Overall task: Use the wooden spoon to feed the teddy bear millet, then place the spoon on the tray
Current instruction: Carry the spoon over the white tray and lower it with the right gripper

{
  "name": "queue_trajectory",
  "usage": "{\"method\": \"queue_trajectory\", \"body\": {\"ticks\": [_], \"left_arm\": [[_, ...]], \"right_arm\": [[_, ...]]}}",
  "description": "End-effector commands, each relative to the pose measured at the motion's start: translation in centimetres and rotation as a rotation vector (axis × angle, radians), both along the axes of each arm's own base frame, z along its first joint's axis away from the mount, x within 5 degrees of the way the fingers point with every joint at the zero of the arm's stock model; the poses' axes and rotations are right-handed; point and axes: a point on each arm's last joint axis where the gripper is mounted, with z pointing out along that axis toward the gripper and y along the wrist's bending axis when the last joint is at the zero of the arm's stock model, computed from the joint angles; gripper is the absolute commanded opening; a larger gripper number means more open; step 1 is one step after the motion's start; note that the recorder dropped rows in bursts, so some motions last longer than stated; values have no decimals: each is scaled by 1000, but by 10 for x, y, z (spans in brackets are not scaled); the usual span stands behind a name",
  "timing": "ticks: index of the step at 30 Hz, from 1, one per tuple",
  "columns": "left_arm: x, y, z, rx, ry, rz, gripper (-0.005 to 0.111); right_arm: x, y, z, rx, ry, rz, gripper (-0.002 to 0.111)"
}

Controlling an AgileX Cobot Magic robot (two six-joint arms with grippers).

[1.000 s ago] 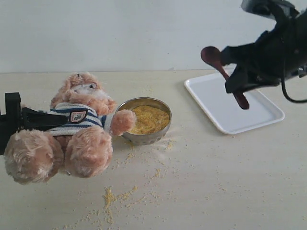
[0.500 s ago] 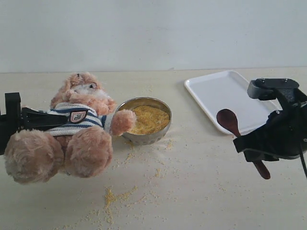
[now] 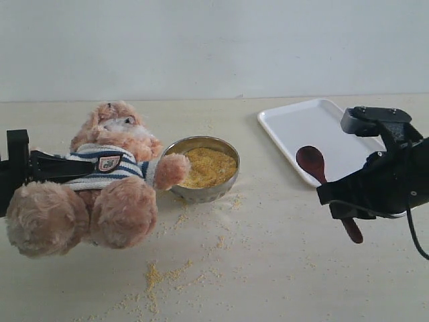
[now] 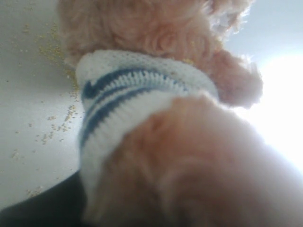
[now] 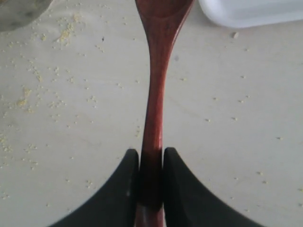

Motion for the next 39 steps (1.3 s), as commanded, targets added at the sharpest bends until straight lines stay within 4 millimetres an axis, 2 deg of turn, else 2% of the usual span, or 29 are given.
{"method": "queue_trajectory", "body": {"ticks": [1,4,18,25,33,36,39], "left_arm": [[0,-1,3,-30,-19,2,5],[0,-1,3,-30,-19,2,5],[0,-1,3,-30,-19,2,5],[0,-1,3,-30,-19,2,5],[0,-1,3,-30,-19,2,5],[0,-1,3,-30,-19,2,5],[0,-1,3,-30,-19,2,5]], "right_arm": [[14,-7,2,-36,-130,-76,0],[19,-10,4,-51,-192,-114,0],[20,-10,5,-47,-196,-125,0],[31,-14,10,-106,-315,-121,0],[80,8,31,-32,-286,-33,0],[103,16,27,-26,-245,8,0],[125,17,14,-42,-194,2,0]]}}
